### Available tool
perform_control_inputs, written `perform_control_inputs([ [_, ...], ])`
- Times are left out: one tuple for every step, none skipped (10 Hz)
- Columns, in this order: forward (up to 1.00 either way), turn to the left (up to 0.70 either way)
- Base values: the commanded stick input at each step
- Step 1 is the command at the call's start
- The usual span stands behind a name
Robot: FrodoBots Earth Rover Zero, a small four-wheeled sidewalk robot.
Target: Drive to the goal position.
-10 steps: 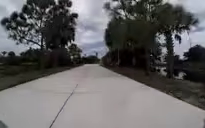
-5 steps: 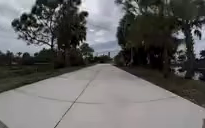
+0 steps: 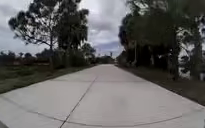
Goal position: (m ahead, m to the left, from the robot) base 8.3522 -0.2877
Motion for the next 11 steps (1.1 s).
perform_control_inputs([
  [0.85, 0.0],
  [0.85, 0.0],
  [0.85, 0.0],
  [0.85, 0.0],
  [0.85, 0.0],
  [0.85, 0.0],
  [0.85, 0.0],
  [0.85, 0.0],
  [0.85, 0.1],
  [0.85, 0.22],
  [0.85, 0.34],
])
